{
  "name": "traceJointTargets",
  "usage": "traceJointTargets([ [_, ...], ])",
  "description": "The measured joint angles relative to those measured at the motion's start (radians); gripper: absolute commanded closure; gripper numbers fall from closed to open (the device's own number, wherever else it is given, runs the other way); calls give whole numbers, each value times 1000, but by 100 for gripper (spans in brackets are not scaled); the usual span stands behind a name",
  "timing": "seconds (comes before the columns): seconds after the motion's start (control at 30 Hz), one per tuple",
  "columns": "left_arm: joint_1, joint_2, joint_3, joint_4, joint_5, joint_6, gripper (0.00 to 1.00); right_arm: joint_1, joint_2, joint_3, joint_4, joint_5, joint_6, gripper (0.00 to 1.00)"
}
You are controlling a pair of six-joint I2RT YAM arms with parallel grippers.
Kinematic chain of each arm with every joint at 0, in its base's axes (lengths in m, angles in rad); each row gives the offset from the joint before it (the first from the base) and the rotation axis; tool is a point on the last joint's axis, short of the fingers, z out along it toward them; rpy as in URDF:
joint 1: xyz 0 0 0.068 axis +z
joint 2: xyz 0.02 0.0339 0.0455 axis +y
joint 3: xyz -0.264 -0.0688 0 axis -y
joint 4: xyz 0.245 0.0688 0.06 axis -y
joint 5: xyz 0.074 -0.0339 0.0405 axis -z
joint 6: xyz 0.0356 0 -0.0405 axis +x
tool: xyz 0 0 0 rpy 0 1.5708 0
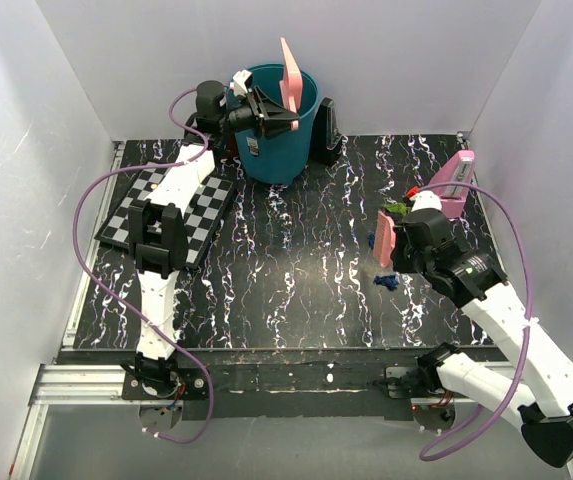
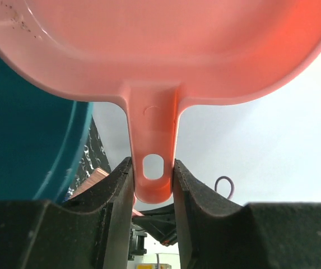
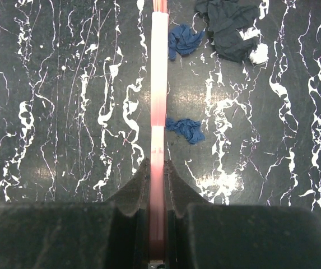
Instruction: Sweep away the paper scraps from the table
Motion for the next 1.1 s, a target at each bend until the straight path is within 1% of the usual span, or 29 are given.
traceJointTargets([
  [0.3,2,0,16,67,56,-64,78,0,5,0,17,-6,1,99],
  [0.43,2,-2,83,6,76,-15,77,0,5,0,18,-6,1,99],
  [0.57,1,-39,140,-156,87,131,76,0,-6,0,18,-5,-4,99],
  [0.73,-10,-173,122,-378,82,357,76,0,-70,0,29,-1,-29,99],
  [0.8,-21,-242,109,-481,58,469,75,0,-102,3,38,-1,-39,99],
  [0.9,-60,-336,103,-660,-28,654,76,0,-142,14,46,2,-52,99],
  [0.97,-106,-401,76,-769,-118,770,76,0,-168,23,53,11,-54,99],
  [1.1,-229,-537,-92,-913,-320,947,76,0,-217,29,68,45,-54,99],
])
